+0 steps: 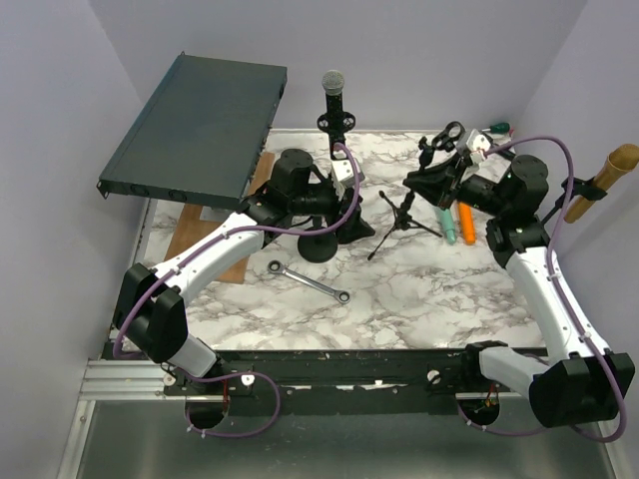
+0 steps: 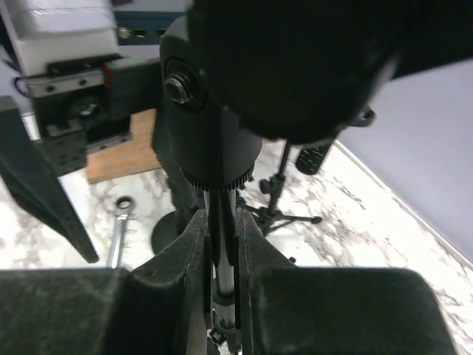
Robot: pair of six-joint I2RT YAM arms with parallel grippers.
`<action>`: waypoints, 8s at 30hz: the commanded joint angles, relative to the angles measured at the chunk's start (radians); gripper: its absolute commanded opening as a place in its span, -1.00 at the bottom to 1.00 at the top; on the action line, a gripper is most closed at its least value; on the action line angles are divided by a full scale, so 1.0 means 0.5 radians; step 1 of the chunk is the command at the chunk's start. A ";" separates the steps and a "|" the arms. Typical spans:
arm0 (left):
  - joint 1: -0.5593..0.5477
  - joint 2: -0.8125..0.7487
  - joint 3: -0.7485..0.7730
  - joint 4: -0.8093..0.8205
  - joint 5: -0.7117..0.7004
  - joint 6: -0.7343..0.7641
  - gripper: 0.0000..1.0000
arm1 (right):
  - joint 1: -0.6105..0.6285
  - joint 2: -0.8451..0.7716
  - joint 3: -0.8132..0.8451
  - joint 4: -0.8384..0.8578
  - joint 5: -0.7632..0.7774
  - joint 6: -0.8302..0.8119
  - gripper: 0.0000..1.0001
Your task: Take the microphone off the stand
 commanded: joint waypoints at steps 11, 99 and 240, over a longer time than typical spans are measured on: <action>-0.003 -0.111 0.220 -0.299 0.727 0.314 0.97 | 0.039 -0.005 0.370 -0.085 -0.955 0.410 -0.99; -0.303 -0.377 0.189 -0.388 -0.602 -0.335 -1.00 | 0.501 0.141 0.284 -0.577 -0.105 0.305 -0.66; -0.246 -0.236 0.345 -0.432 -0.356 -0.245 -1.00 | 0.400 -0.097 0.142 -0.407 -0.062 0.778 0.05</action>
